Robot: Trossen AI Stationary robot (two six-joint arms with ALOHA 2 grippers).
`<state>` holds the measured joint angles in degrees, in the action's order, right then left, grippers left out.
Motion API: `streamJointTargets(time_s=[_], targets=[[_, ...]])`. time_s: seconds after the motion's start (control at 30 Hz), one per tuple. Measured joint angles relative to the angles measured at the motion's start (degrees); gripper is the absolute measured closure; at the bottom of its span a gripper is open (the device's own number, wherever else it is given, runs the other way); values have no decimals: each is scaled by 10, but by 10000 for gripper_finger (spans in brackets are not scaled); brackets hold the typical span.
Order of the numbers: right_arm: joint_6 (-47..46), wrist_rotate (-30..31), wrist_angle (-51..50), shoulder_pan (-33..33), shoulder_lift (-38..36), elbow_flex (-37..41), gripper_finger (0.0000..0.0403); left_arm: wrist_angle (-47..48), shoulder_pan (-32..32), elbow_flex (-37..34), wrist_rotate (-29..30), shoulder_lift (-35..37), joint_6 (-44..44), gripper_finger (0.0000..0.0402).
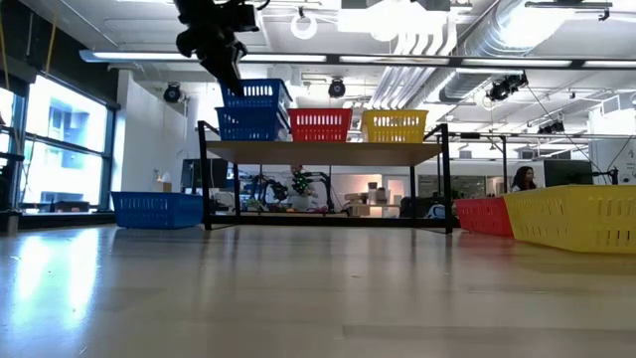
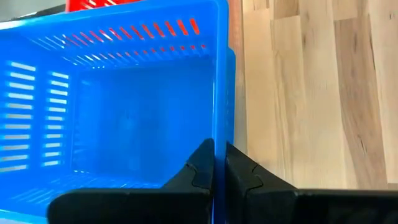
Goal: Stack baskets on shelf by color
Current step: Stack the bottom blue bin on top of the blue bin on the shelf, then stack the top red bin on top of the red bin on the shelf
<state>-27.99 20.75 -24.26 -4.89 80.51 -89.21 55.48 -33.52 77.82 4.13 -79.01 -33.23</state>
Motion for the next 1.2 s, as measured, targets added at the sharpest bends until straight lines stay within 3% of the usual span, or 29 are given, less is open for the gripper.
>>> streamJointTargets(time_s=[0.23, 0.77, 1.0, 1.2], targets=[[0, 0, -4, 0, 0, 0, 261, 0, 0, 0, 2, 0, 1, 388], [-2, -12, -49, -22, -4, 0, 261, 1, 2, 2, 6, 0, 26, 253], [0, -89, -130, -64, -28, 0, 261, 26, 2, 59, 12, 1, 52, 221], [-3, -123, -289, -103, -36, 0, 261, 48, 2, 115, 23, 6, 76, 223]])
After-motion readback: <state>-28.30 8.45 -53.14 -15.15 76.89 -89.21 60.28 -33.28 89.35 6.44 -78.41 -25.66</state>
